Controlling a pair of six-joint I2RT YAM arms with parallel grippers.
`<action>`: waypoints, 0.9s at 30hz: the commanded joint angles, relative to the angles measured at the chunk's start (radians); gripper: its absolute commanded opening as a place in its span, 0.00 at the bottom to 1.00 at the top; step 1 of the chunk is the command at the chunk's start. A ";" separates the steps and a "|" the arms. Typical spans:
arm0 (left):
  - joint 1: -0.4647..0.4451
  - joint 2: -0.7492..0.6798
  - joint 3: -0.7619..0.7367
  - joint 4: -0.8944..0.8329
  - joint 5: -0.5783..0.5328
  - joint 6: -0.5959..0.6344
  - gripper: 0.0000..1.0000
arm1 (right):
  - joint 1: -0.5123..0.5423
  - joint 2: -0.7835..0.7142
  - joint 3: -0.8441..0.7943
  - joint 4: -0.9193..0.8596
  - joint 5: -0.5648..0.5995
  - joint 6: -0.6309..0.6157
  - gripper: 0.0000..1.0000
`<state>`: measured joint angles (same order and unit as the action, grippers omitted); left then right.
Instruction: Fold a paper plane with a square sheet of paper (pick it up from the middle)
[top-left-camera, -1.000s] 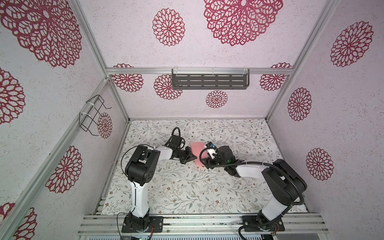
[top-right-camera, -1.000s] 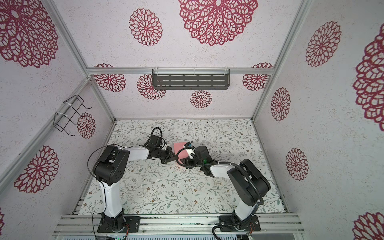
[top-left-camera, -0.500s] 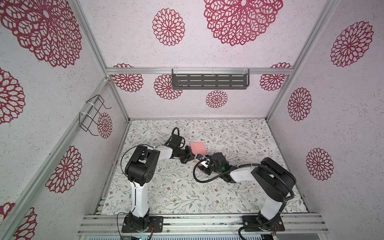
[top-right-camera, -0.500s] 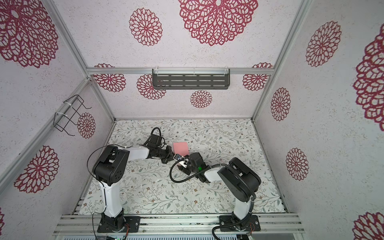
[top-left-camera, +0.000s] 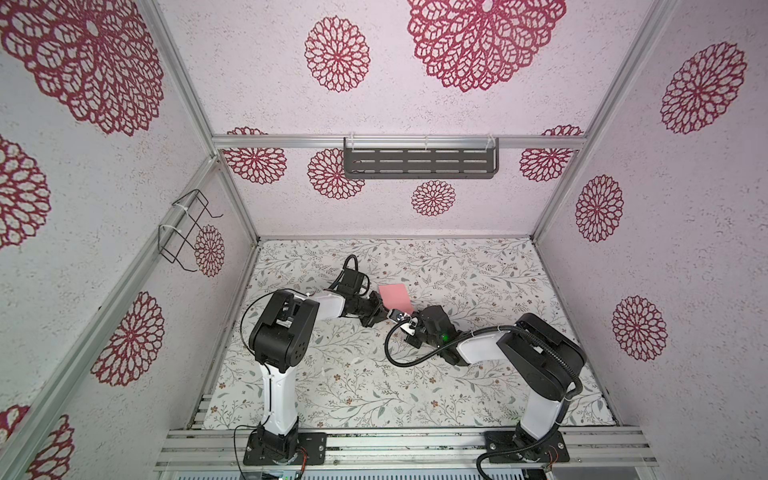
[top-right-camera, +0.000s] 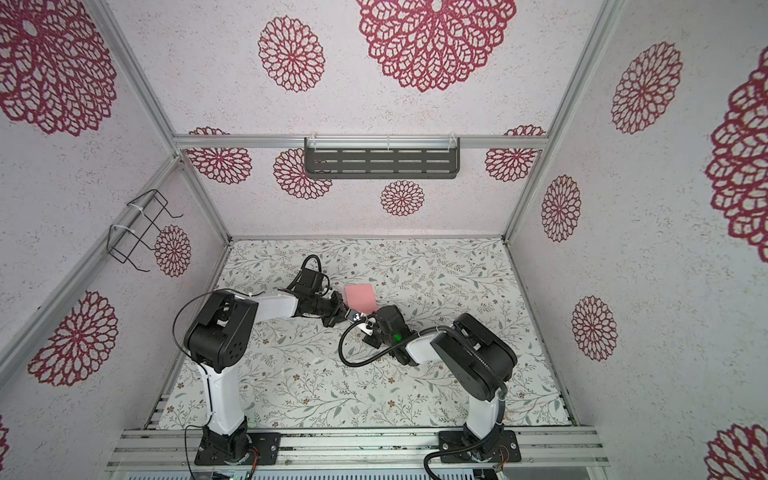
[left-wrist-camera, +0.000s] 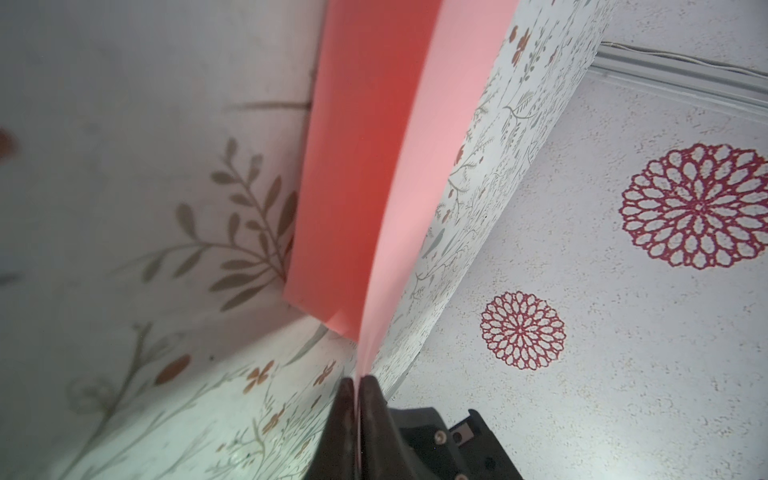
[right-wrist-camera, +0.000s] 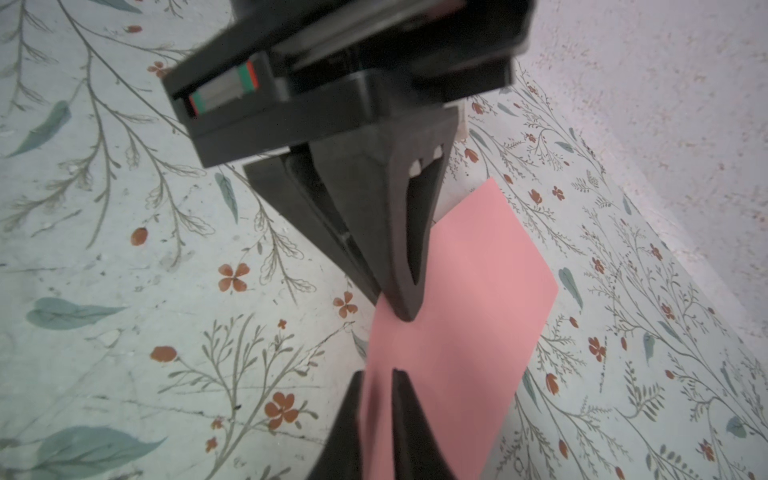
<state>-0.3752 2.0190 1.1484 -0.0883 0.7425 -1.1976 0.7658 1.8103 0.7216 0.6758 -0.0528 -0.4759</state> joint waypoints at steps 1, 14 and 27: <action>0.029 -0.063 -0.011 -0.011 -0.033 0.010 0.18 | 0.006 -0.007 0.027 -0.006 -0.042 0.002 0.05; 0.111 -0.137 0.110 -0.251 -0.169 0.268 0.35 | 0.004 -0.007 0.080 -0.074 -0.349 0.308 0.00; 0.063 0.060 0.227 -0.408 -0.207 0.386 0.24 | 0.004 0.061 0.132 -0.063 -0.461 0.442 0.00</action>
<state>-0.3126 2.0670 1.3338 -0.4282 0.5613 -0.8707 0.7666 1.8694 0.8211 0.5922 -0.4534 -0.0788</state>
